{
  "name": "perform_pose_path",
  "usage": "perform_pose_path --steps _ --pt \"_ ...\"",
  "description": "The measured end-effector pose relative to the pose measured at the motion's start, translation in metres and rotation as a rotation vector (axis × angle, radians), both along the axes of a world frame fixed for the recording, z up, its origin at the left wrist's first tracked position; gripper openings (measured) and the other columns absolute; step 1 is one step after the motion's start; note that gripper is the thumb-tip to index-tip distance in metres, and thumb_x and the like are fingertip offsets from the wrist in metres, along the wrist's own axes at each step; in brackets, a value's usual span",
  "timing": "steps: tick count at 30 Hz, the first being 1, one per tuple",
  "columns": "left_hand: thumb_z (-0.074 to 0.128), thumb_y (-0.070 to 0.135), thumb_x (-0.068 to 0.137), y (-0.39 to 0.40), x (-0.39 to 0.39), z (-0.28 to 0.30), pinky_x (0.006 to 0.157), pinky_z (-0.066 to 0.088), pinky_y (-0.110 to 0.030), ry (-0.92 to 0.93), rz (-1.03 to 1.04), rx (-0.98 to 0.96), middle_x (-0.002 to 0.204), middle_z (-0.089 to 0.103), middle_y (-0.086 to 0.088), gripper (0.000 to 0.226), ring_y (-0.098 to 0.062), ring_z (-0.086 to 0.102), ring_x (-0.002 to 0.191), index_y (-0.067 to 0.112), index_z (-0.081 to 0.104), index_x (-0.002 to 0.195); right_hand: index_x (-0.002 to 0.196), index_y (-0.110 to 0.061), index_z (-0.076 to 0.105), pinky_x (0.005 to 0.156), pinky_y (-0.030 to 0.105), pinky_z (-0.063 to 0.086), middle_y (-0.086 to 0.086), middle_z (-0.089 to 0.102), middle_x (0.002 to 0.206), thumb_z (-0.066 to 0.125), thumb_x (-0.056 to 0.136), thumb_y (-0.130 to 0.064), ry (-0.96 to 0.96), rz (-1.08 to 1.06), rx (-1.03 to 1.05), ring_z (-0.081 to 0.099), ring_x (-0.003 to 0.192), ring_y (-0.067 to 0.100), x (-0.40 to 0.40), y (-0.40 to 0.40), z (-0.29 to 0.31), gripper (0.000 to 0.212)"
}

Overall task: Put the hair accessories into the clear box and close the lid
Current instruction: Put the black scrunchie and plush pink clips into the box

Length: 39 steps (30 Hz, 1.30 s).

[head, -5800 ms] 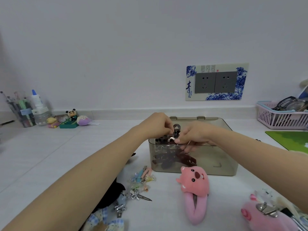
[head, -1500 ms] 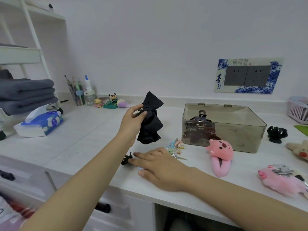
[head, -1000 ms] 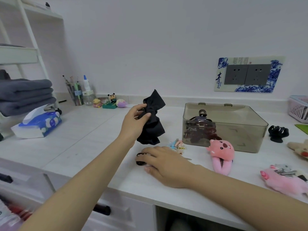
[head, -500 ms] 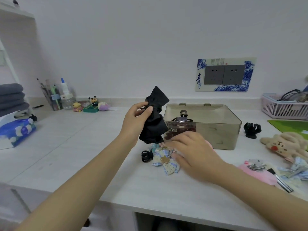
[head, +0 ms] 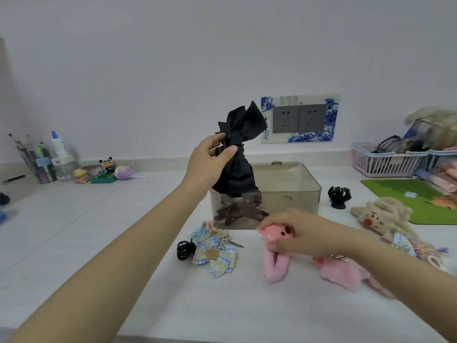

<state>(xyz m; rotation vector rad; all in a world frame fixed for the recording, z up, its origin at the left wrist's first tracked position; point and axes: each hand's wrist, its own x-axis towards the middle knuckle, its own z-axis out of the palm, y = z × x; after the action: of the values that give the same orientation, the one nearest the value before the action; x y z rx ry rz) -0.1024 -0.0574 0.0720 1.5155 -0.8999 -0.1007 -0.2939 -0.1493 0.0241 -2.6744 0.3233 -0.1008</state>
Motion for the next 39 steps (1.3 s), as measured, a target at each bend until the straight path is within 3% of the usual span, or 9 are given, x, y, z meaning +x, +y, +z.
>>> perform_pose_path --steps 2,6,11,14,19,25,31,35,39 --pt "0.066 0.026 0.084 -0.021 -0.002 0.009 0.103 0.044 -0.032 -0.020 -0.061 0.029 0.125 0.061 0.002 0.035 -0.013 0.055 0.119 0.021 0.060 0.119 0.110 -0.038 0.060 0.077 0.015 0.046 -0.018 0.059 0.100 0.065 0.081 -0.035 -0.127 -0.031 0.067 0.059 0.094 0.005 -0.006 -0.010 0.005 0.030" --pt "0.068 0.014 0.083 -0.064 -0.011 0.025 0.090 0.045 -0.017 -0.055 -0.230 0.110 0.110 0.064 -0.002 0.018 -0.013 0.059 0.108 0.023 0.067 0.100 0.099 -0.046 0.058 0.063 0.006 0.045 -0.019 0.062 0.095 0.066 0.080 -0.033 -0.413 -0.202 0.249 0.059 0.073 -0.008 -0.022 -0.043 0.027 0.024" --pt "0.067 0.009 0.082 -0.105 -0.007 0.027 0.104 0.040 -0.031 -0.324 -0.319 0.482 0.113 0.065 0.002 0.021 -0.014 0.057 0.111 0.020 0.070 0.100 0.108 -0.039 0.059 0.063 0.020 0.049 -0.013 0.062 0.098 0.064 0.080 -0.038 -0.629 -0.450 0.326 0.063 0.077 0.008 -0.033 -0.083 0.037 0.028" --pt "0.069 0.010 0.080 -0.124 -0.002 0.024 0.103 0.036 -0.030 -0.518 -0.342 0.720 0.114 0.062 0.005 0.025 -0.013 0.053 0.113 0.023 0.071 0.102 0.111 -0.036 0.058 0.069 0.025 0.052 -0.010 0.061 0.099 0.063 0.081 -0.038 -0.679 -0.516 0.369 0.063 0.079 0.010 -0.032 -0.102 0.032 0.030" --pt "0.072 0.007 0.077 -0.141 -0.004 0.010 0.103 0.037 -0.029 -0.534 -0.383 0.801 0.121 0.061 0.005 0.037 -0.010 0.051 0.104 0.022 0.067 0.111 0.110 -0.032 0.060 0.071 0.027 0.051 -0.012 0.059 0.090 0.064 0.082 -0.031 -0.788 -0.597 0.457 0.061 0.077 0.010 -0.026 -0.111 0.012 0.028" --pt "0.076 0.013 0.074 -0.159 -0.004 -0.016 0.092 0.043 -0.029 -0.705 -0.300 0.900 0.118 0.061 0.000 0.037 -0.020 0.054 0.112 0.018 0.067 0.109 0.107 -0.032 0.060 0.061 0.019 0.047 -0.012 0.058 0.088 0.064 0.083 -0.029 -0.818 -0.626 0.482 0.057 0.069 0.005 -0.030 -0.116 0.002 0.025" --pt "0.076 0.019 0.073 -0.162 -0.004 -0.028 0.081 0.039 -0.026 -0.724 -0.249 0.894 0.118 0.060 -0.003 0.039 -0.020 0.055 0.109 0.018 0.065 0.111 0.105 -0.030 0.060 0.063 0.023 0.049 -0.014 0.057 0.084 0.066 0.081 -0.031 -0.792 -0.667 0.450 0.057 0.068 0.007 -0.032 -0.123 -0.003 0.025" --pt "0.076 0.025 0.073 -0.159 -0.005 -0.028 0.077 0.041 -0.028 -0.850 -0.206 0.917 0.114 0.056 -0.003 0.044 -0.021 0.055 0.105 0.020 0.064 0.115 0.105 -0.031 0.059 0.065 0.023 0.047 -0.012 0.059 0.088 0.066 0.080 -0.034 -0.779 -0.690 0.421 0.057 0.072 0.006 -0.037 -0.127 -0.004 0.027" --pt "0.066 0.033 0.082 -0.156 -0.006 -0.021 0.091 0.045 -0.030 -0.770 -0.263 1.010 0.122 0.063 0.000 0.040 -0.019 0.057 0.111 0.020 0.063 0.120 0.105 -0.032 0.057 0.057 0.020 0.040 -0.005 0.059 0.097 0.065 0.081 -0.033 -0.757 -0.700 0.344 0.055 0.074 0.006 -0.046 -0.131 -0.001 0.026"
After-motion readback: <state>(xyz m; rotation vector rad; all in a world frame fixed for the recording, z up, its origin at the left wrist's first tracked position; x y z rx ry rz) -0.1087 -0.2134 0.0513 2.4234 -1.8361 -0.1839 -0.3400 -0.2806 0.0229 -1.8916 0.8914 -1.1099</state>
